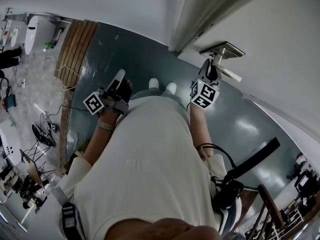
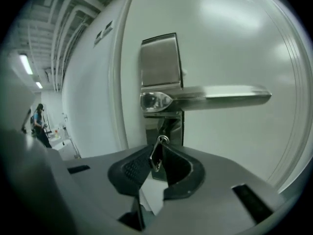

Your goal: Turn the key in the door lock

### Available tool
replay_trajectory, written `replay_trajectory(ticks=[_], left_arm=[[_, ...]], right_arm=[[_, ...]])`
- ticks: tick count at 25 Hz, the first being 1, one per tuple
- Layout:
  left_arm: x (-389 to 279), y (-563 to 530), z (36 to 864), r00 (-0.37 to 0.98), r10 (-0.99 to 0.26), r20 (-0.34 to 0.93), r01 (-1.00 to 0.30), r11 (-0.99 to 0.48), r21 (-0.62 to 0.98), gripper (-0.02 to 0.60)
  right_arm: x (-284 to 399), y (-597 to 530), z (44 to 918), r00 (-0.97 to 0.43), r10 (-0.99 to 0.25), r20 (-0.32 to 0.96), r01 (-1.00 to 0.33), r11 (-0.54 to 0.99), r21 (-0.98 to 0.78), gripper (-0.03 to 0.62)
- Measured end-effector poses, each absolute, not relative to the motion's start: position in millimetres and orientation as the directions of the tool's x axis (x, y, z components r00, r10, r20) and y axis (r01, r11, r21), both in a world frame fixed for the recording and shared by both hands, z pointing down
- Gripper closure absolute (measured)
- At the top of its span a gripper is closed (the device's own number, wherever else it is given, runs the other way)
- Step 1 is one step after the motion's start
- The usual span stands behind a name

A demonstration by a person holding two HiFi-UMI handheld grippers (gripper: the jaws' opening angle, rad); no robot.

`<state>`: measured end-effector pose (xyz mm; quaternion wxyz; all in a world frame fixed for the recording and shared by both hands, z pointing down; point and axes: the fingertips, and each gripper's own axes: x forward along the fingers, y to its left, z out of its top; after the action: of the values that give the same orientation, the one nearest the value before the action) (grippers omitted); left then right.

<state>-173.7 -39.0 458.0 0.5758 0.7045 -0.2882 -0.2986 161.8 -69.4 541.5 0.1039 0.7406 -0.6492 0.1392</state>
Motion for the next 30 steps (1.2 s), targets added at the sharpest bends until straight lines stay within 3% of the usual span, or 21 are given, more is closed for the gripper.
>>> replay_trajectory(ticks=[11, 21, 30], left_arm=[[-173.3, -40.7, 462.5, 0.640, -0.762, -0.094, -0.043, -0.157, 0.987, 0.574], [-174.2, -37.3, 461.4, 0.627, -0.773, -0.102, -0.025, -0.150, 0.988, 0.574], [-177.4, -35.4, 463.7, 0.605, -0.789, -0.104, -0.018, -0.143, 0.990, 0.574]], right_arm=[[164.0, -69.0, 545.8, 0.001, -0.938, 0.347, -0.887, -0.161, -0.432, 0.525], [163.4, -70.2, 543.5, -0.105, -0.958, 0.266, -0.572, -0.161, -0.804, 0.525], [169.8, -67.3, 549.7, -0.134, -0.975, 0.179, -0.264, -0.139, -0.954, 0.523]])
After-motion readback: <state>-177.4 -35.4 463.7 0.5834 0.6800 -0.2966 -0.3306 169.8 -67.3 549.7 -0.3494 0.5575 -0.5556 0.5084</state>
